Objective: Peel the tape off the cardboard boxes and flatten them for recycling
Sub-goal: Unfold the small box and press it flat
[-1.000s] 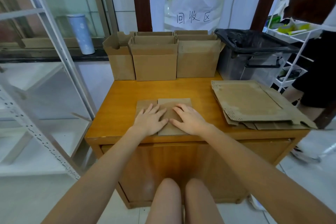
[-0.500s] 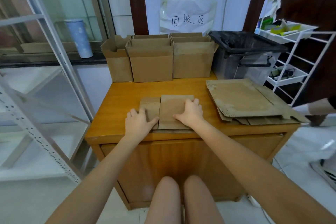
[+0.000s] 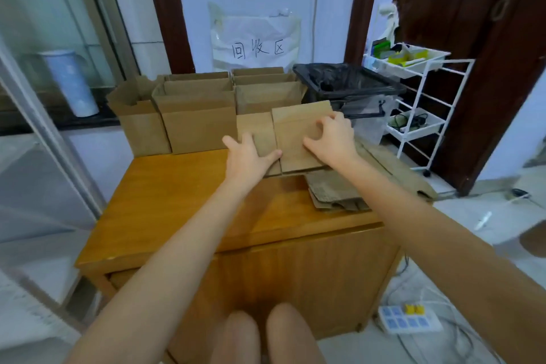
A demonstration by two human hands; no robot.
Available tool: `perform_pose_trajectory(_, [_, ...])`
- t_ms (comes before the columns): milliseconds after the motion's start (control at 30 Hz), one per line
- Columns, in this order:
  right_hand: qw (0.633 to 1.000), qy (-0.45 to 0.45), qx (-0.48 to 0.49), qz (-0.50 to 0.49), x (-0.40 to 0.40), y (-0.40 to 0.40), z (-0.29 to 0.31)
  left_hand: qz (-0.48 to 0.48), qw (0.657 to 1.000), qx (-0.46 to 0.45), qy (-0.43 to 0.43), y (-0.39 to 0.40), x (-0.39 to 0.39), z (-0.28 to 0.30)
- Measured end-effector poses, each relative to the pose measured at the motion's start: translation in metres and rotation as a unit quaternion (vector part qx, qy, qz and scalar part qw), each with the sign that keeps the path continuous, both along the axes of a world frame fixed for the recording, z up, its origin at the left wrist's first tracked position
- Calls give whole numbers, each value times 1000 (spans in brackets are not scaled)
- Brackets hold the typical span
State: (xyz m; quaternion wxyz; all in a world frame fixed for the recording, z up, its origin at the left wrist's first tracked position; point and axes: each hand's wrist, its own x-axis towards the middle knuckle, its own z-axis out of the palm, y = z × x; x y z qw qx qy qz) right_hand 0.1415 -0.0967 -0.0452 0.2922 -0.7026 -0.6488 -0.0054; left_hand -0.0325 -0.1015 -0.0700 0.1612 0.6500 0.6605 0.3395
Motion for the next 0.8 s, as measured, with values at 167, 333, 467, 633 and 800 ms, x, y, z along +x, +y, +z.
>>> perform_pose_trajectory(167, [998, -4, -62, -32, 88, 10, -12, -83, 994, -75, -9, 12, 84, -13])
perform_pose_trajectory(333, [994, -2, -100, -44, 145, 19, -29, -106, 989, -103, 10, 23, 144, -27])
perform_pose_trajectory(467, [987, 11, -154, -31, 166, 26, -56, -88, 985, -120, 91, 29, 167, -37])
perform_pose_trajectory(633, [977, -53, -205, -2, 166, 27, -103, -70, 962, -42, 261, 29, 163, -67])
perform_pose_trajectory(800, [973, -104, -204, 28, 168, 30, -109, -160, 959, 19, 234, 30, 163, -95])
